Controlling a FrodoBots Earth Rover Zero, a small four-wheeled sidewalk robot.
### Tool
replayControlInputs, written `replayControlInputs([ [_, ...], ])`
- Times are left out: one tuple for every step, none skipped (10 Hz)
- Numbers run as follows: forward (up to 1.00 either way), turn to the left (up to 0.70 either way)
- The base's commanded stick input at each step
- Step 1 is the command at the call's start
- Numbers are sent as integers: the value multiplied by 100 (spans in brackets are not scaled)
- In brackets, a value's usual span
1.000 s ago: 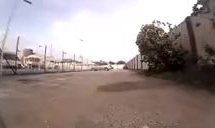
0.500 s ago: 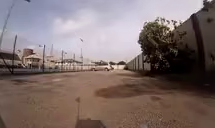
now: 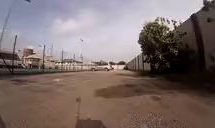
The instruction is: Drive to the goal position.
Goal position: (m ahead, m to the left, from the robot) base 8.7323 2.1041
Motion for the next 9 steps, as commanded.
replayControlInputs([
  [70, 0],
  [70, 0],
  [70, 0],
  [70, 0],
  [70, 0],
  [70, 0],
  [70, 0],
  [70, 0],
  [70, 0],
])
